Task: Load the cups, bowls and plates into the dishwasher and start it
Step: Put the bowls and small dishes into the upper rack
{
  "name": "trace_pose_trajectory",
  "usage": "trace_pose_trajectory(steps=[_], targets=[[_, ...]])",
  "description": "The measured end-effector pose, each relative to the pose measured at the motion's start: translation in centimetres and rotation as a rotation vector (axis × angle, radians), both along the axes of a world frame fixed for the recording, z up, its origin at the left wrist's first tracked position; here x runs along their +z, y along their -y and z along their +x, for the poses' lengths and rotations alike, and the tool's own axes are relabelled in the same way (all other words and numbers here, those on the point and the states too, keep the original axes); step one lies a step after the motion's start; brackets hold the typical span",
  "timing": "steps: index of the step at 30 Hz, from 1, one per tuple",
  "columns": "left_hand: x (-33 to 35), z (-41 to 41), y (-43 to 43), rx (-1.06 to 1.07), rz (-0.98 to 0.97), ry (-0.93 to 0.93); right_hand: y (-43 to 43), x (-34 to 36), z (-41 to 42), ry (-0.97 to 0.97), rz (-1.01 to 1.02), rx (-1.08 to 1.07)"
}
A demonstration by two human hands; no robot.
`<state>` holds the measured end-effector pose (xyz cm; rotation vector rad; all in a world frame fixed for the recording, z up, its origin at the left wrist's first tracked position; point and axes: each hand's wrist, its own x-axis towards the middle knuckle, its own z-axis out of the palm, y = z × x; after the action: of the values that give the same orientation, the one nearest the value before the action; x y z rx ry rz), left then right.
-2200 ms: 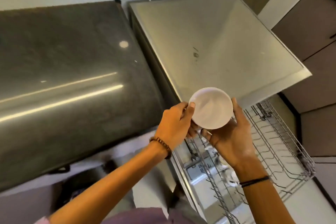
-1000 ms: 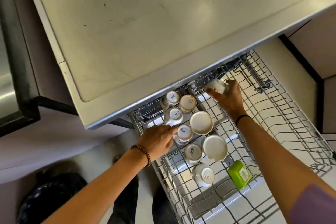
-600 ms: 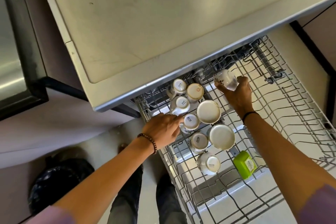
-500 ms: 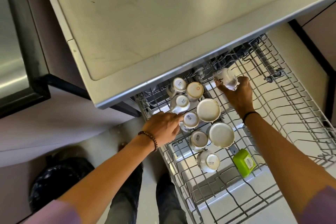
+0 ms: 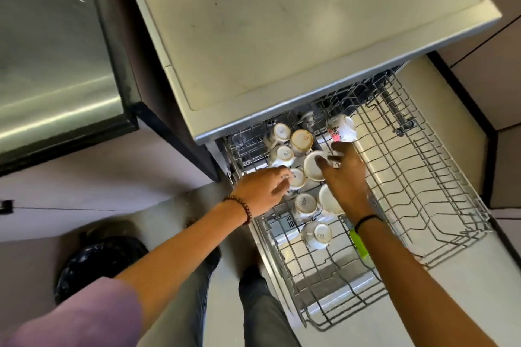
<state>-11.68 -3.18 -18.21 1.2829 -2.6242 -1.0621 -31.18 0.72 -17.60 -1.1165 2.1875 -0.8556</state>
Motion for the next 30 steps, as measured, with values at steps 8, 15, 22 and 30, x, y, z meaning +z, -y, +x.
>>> trace_pose_trajectory(steps=[8, 15, 22, 30], targets=[[8.2, 5.5, -2.2, 0.228, -0.002, -0.147, -2.6, 8.7, 8.9, 0.198, -0.157, 0.153], [14.4, 12.9, -2.8, 0.442, -0.153, -0.189, 0.2, 14.7, 15.1, 0.226, -0.237, 0.403], [18.9, 19.9, -0.8, 0.709, -0.3, -0.281, 5.3, 20.4, 21.8, 0.32, -0.334, 0.624], [22.6, 27.2, 5.0, 1.01, -0.337, -0.334, 12.4, 23.8, 30.3, 0.342, -0.331, 0.801]])
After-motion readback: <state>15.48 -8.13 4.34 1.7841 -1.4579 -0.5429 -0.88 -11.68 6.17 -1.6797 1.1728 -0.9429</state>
